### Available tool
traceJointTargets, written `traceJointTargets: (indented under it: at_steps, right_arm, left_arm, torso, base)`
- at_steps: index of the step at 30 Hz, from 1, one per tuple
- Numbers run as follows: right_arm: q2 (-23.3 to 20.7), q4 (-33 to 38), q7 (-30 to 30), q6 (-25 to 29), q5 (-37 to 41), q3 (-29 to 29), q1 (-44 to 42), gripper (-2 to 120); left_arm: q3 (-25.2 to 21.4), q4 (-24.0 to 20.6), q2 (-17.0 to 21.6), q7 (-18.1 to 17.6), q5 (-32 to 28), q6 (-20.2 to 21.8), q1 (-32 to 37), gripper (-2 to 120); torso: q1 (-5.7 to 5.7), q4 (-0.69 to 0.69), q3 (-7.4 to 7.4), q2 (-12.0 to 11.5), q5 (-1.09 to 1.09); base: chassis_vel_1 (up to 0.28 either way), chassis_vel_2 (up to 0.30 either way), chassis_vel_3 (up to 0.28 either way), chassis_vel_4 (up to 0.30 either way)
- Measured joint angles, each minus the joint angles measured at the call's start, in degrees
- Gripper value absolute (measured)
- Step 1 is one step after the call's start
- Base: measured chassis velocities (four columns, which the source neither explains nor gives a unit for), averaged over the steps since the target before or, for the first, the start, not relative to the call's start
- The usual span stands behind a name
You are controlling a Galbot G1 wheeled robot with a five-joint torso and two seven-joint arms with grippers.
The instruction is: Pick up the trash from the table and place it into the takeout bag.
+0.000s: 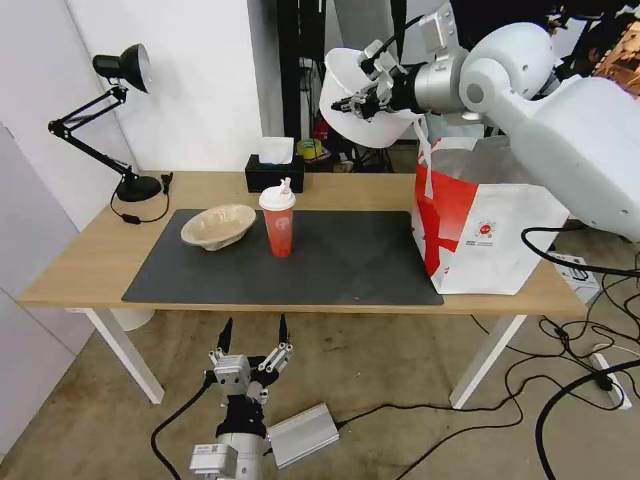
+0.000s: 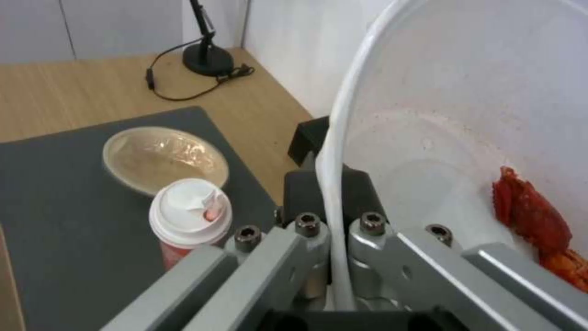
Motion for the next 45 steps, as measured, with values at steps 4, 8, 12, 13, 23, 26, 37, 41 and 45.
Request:
traceJointTargets:
  at_steps: [4, 8, 12, 13, 23, 26, 37, 41, 45]
  right_arm:
    - [-0.54, -0.14, -0.04, 0.00, 0.06, -0.31, 0.61, 0]
    - [-1.05, -0.10, -0.06, 0.00, 0.20, -0.44, 0.95, 0]
    - [-1.36, -0.18, -0.06, 0.00, 0.46, -0.55, 1.34, 0]
    - [-1.44, -0.24, -0.07, 0.00, 0.57, -0.60, 1.51, 0]
    - [-1.57, -0.56, -0.09, 0.00, 0.90, -0.81, 2.64, 0]
    - [-1.69, -0.65, -0.09, 0.00, 0.99, -0.87, 2.93, 0]
    - [-1.44, -1.32, -0.12, 0.01, 1.32, -1.52, 4.74, 0]
    - [-1.76, -1.32, -0.12, 0.01, 1.33, -1.56, 4.76, 0]
    - [-2.35, -1.20, -0.12, 0.01, 1.33, -1.66, 4.77, 0]
  left_arm:
    - [0.08, -0.04, 0.01, -0.03, 0.01, -0.02, 0.07, 100]
    - [0.14, -0.13, 0.01, -0.05, 0.09, -0.06, 0.23, 100]
    - [0.23, -0.17, 0.02, -0.06, 0.14, -0.08, 0.34, 100]
    - [0.27, -0.18, 0.02, -0.06, 0.17, -0.09, 0.38, 100]
    - [0.55, -0.25, 0.03, -0.08, 0.87, -0.37, 0.92, 100]
    - [0.59, -0.32, 0.03, -0.09, 0.99, -0.45, 1.06, 100]
    - [1.02, -0.25, 0.02, -0.10, 1.22, -0.63, 1.07, 100]
    - [1.02, -0.24, 0.02, -0.10, 1.21, -0.65, 1.05, 100]
    - [1.02, -0.19, 0.02, -0.10, 1.19, -0.65, 0.97, 100]
  torso:
    - [0.00, 0.00, 0.00, 0.00, 0.00]
    - [0.00, 0.00, 0.00, 0.00, 0.00]
    - [0.00, 0.00, 0.00, 0.00, 0.00]
    - [0.00, 0.00, -0.01, 0.00, 0.00]
    - [0.00, 0.00, 0.00, 0.00, 0.00]
    - [0.00, 0.00, 0.00, 0.00, 0.00]
    - [0.00, 0.00, 0.01, 0.00, -0.01]
    - [0.00, 0.00, 0.01, 0.00, -0.01]
    - [0.00, 0.00, 0.01, 0.00, 0.00]
  base:
    - [0.000, 0.000, 0.000, 0.000]
    - [0.000, 0.000, 0.000, 0.000]
    - [0.000, 0.000, 0.000, 0.000]
    - [0.000, 0.000, 0.000, 0.000]
    - [0.000, 0.000, 0.000, 0.000]
    - [0.000, 0.000, 0.000, 0.000]
    - [0.000, 0.000, 0.000, 0.000]
    - [0.000, 0.000, 0.000, 0.000]
    - [0.000, 0.000, 0.000, 0.000]
